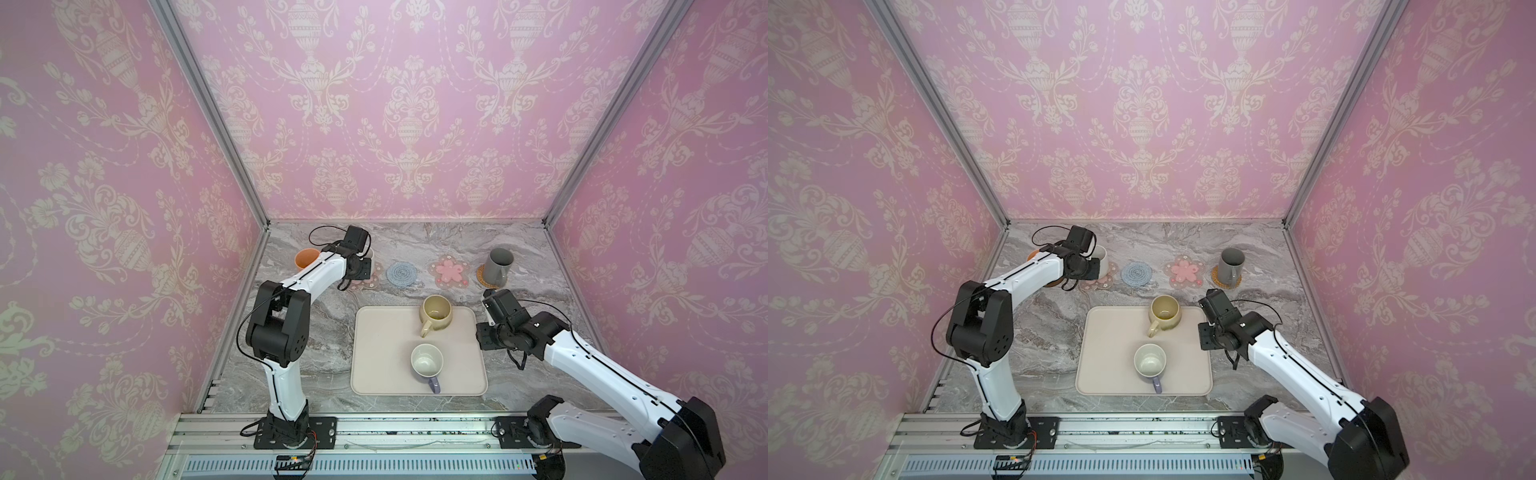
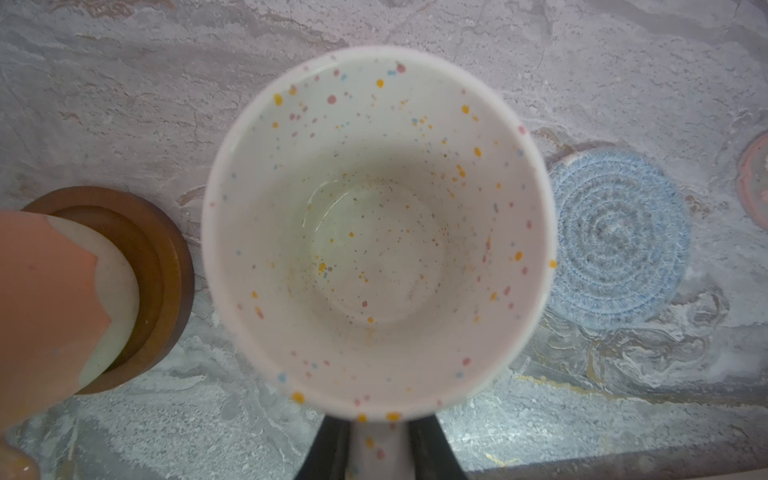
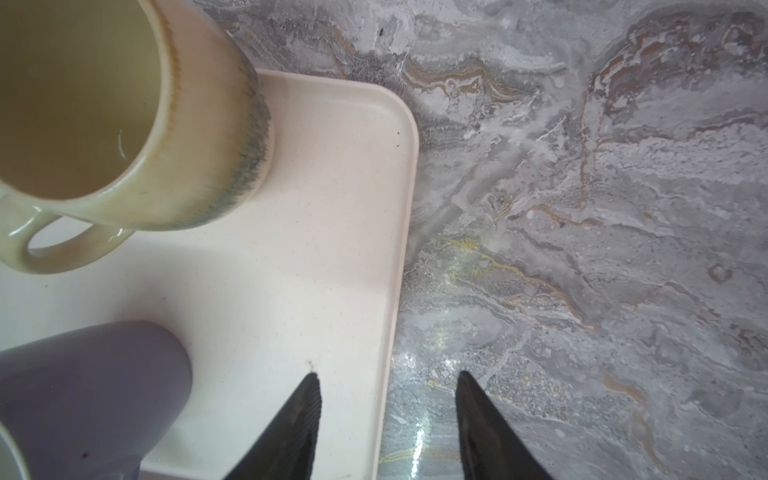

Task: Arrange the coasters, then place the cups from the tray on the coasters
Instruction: 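Lower the white speckled mug onto the pink flower coaster with the left gripper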

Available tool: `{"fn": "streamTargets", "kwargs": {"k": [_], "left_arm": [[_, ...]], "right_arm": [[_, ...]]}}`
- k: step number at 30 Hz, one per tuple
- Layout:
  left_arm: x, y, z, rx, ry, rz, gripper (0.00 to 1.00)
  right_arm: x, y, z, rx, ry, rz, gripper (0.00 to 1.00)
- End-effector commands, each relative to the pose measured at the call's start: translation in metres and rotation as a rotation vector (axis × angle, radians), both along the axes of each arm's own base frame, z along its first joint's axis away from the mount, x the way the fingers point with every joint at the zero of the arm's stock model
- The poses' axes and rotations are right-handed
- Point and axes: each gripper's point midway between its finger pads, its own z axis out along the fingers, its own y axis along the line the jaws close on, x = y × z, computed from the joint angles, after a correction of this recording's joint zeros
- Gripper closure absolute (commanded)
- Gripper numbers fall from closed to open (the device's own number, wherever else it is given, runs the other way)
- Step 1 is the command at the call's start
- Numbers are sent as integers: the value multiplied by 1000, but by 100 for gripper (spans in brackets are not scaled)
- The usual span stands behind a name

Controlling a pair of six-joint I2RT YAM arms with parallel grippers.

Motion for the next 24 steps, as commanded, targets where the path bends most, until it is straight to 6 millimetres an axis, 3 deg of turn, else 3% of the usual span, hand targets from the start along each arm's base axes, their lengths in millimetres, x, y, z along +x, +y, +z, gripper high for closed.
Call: {"fn": "streamTargets", "kwargs": {"k": [1,5,13,24], "left_arm": [[19,-3,22,-18,-92,5,100],[15,-2,13,-19,-69,18,100],[1,3,-2,-21,-38,41,76],[-15,9,-12,-21,0,67,67]], "right_arm": [[5,6,9,10,-21,18,46],[5,7,8,18,-18,21,46],[5,10,11,35,-24,23,45],[5,13,16,60,-31,23,46]]}}
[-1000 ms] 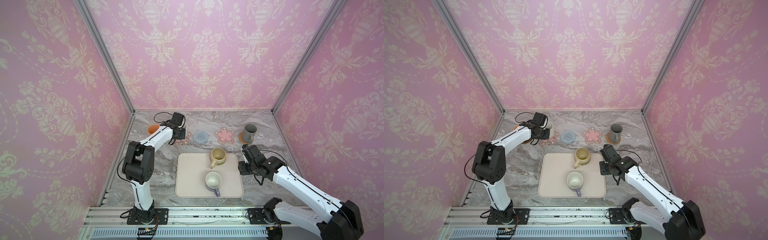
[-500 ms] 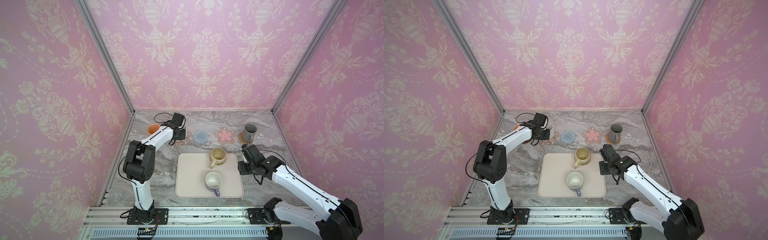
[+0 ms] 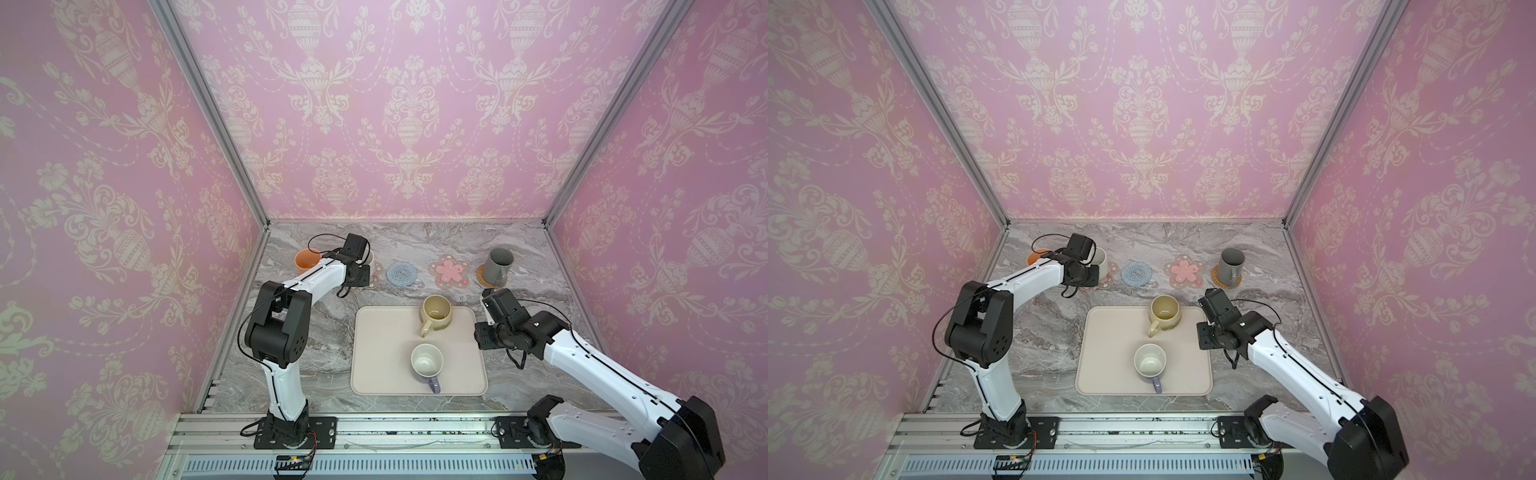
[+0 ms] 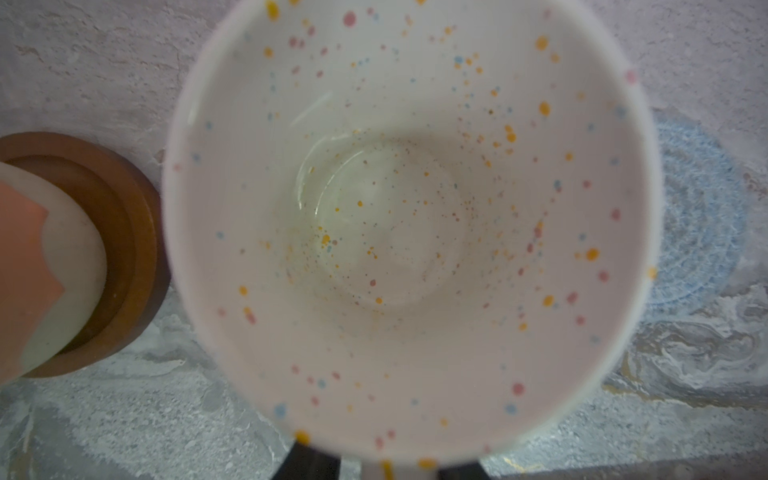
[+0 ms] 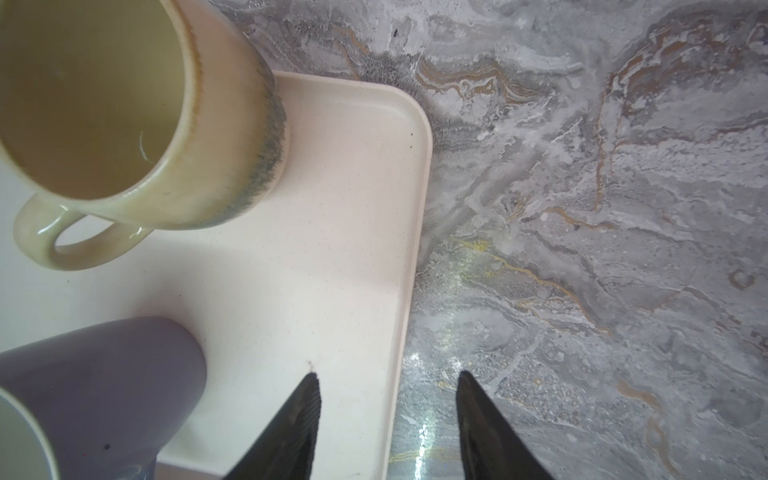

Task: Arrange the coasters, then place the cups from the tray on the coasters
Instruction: 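Lower the white speckled mug onto the pink flower coaster with the left gripper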

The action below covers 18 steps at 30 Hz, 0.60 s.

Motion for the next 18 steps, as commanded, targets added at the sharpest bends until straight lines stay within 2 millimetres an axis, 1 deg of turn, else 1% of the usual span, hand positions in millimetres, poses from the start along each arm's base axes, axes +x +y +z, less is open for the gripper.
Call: {"fn": "streamTargets", "kwargs": {"k": [1,10,18], "left_arm": [[-1,4,13,-14,-31,35,67],[-5,5,18,-21,-38,44,66],[-15,5,21,-47,-36,52,66]], "right_arm": [[4,7,14,33,-32,11,45],[-3,5,15,58,-35,-5,46],[-10,2,17,72,-37,-17,45]]}}
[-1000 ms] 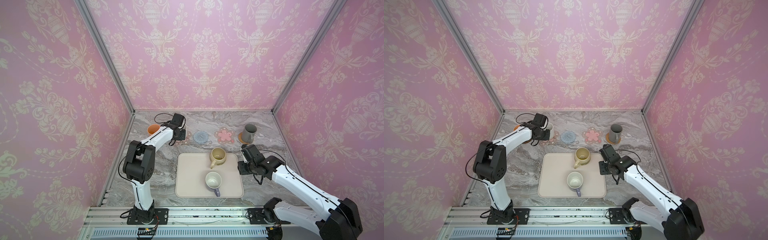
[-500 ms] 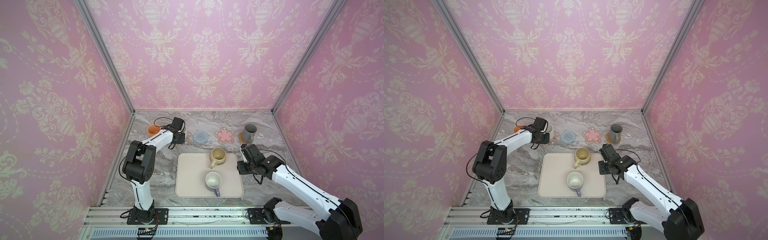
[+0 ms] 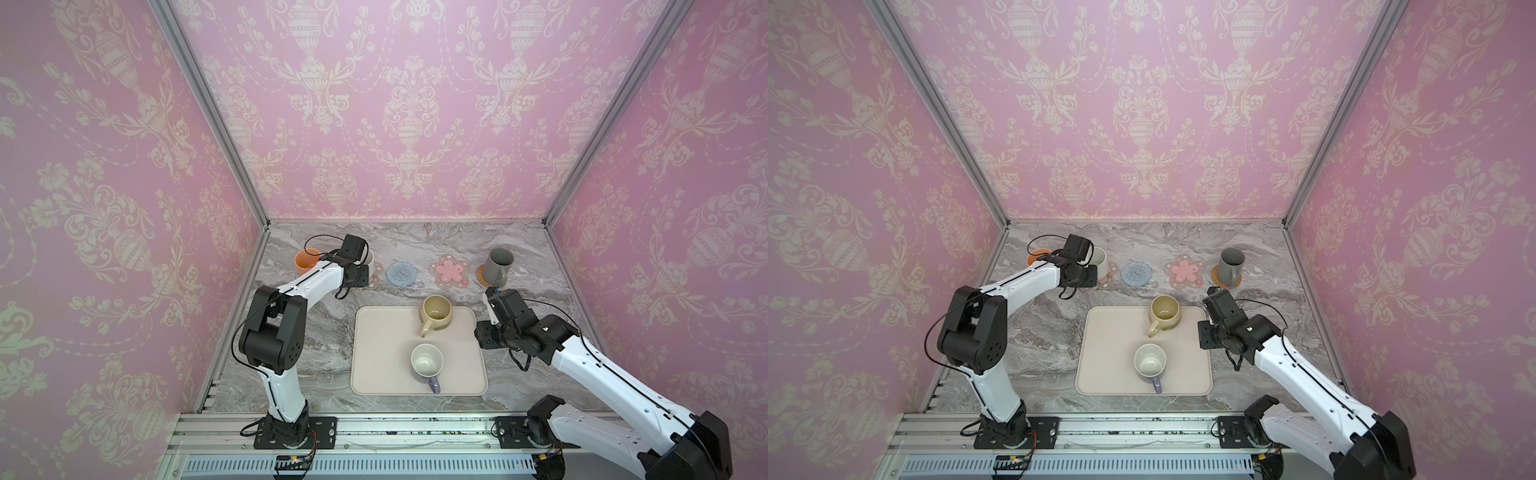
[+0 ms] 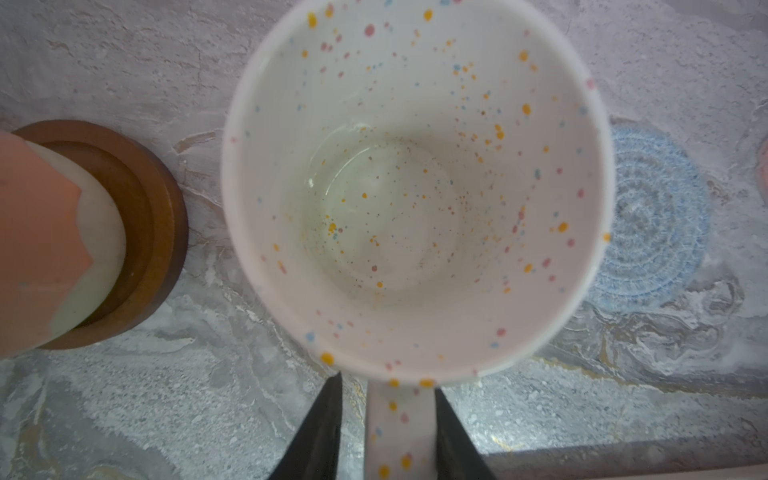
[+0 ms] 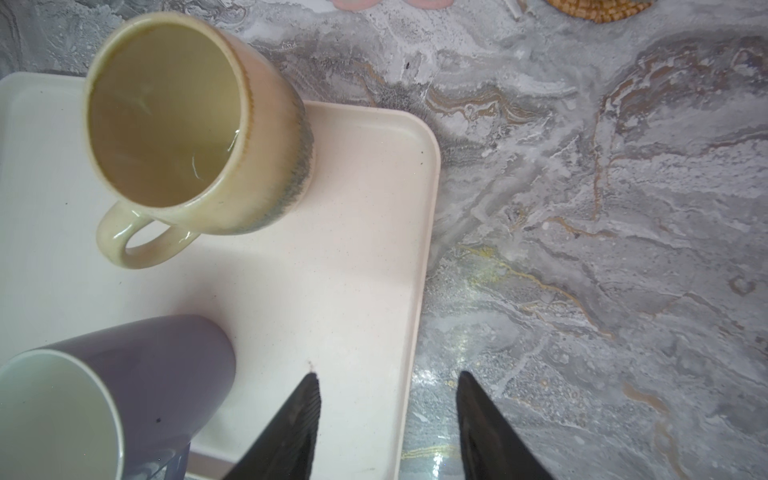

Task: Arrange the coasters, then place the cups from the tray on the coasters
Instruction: 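Lower the white speckled mug onto the pink flower coaster with the left gripper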

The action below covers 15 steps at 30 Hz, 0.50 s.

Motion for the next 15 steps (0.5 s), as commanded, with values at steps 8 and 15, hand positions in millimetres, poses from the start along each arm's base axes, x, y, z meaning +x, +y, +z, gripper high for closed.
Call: {"fn": "streamTargets", "kwargs": {"k": [8,15], "left_arm": [[-25,3,20,-61,-14,30,65],[-47,10,29,-68,-17,43,64]], "right_arm": [[-14,2,-1,50,22,-20,46],[-26,1,1,68,19,-17,46]]}}
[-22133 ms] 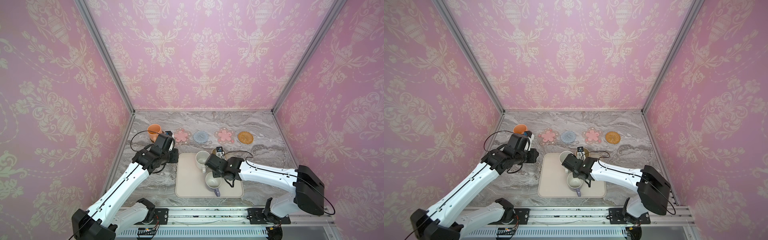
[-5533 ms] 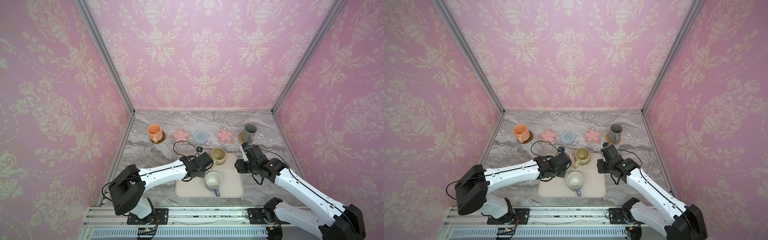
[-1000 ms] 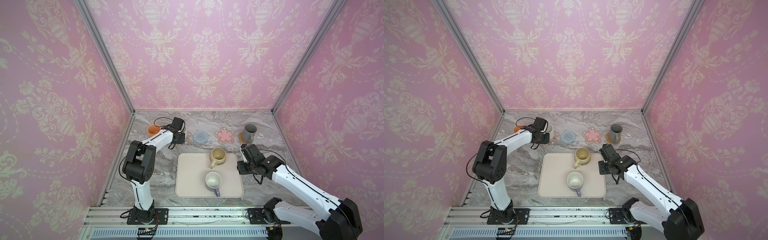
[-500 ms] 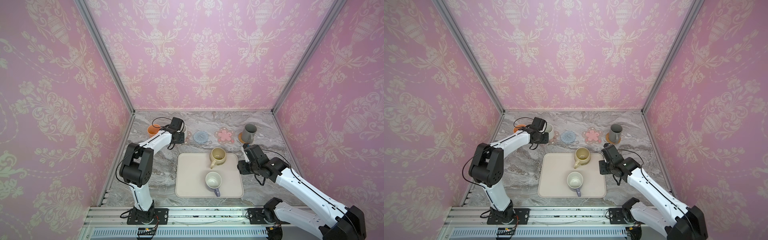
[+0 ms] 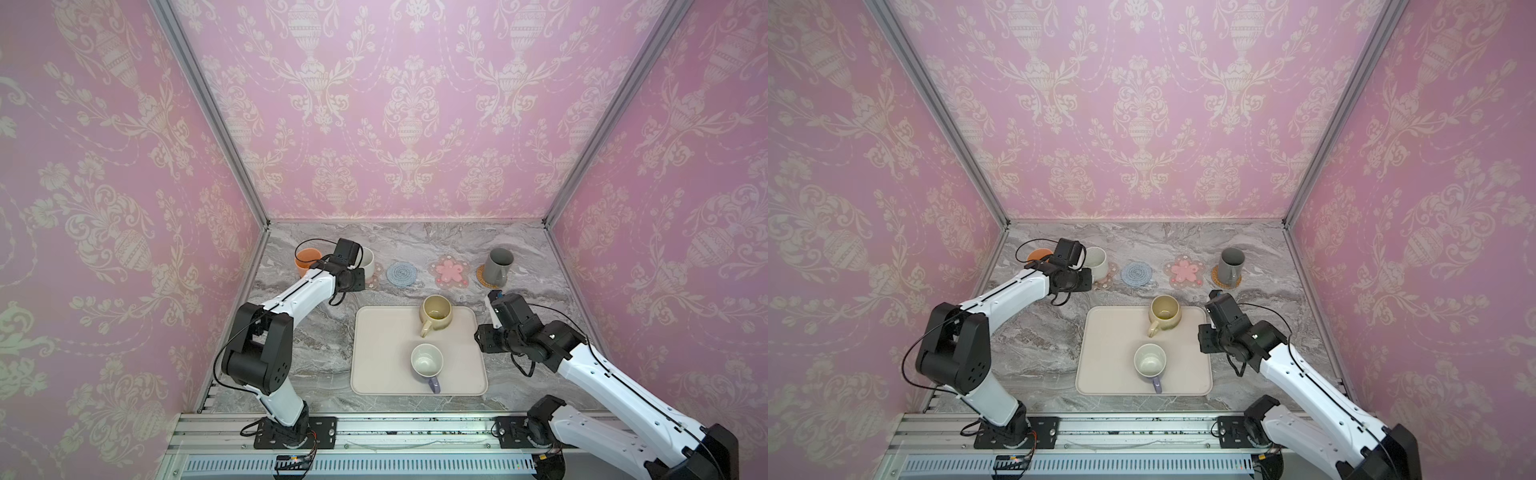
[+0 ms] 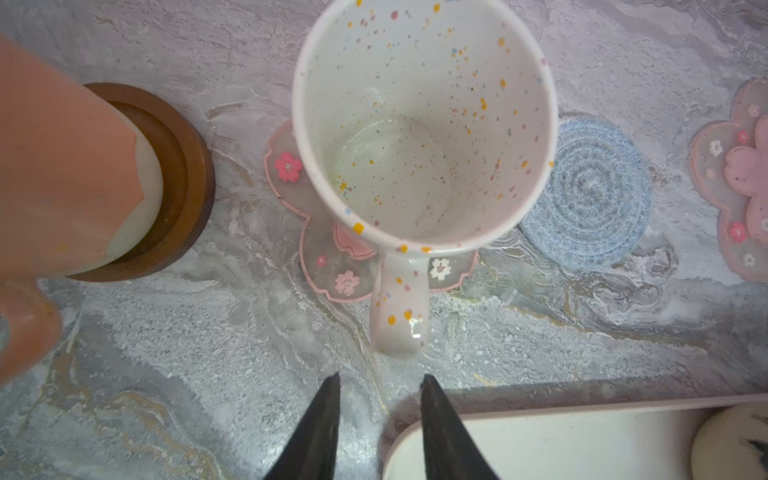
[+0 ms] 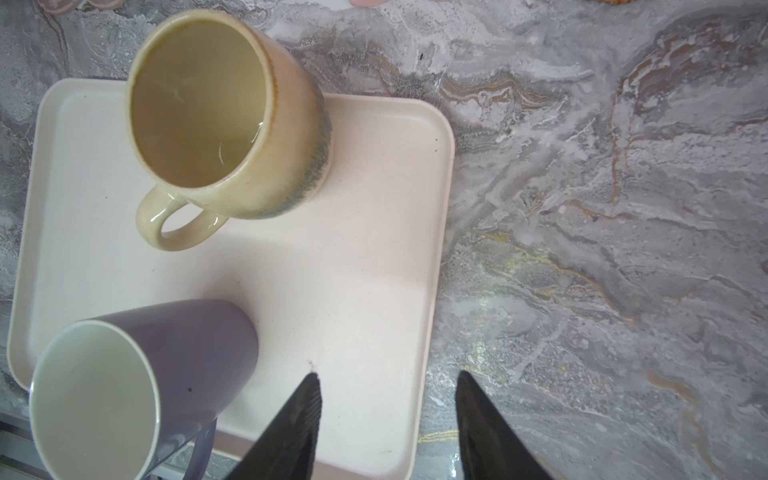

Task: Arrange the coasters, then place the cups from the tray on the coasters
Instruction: 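Lower the white speckled mug onto the pink flower coaster with the left gripper, then open the left gripper and draw it back while right gripper moves toward the cream mug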

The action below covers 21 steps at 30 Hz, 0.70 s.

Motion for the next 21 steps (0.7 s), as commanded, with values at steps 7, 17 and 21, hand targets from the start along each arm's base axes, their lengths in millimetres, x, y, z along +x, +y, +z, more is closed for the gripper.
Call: {"fn": "streamTargets", "kwargs": {"k": [7,17,21], "left_arm": [[-42,13,17,-18,4,27,62],[-69,15,18,-24,8,39,61],[-77,11,15,-24,17,35,62]], "right_arm": [[-21,3,-7,73,27,-15,46],[-25,27,0,126,24,36,47],[-25,39,10,179,2,37,47]]}}
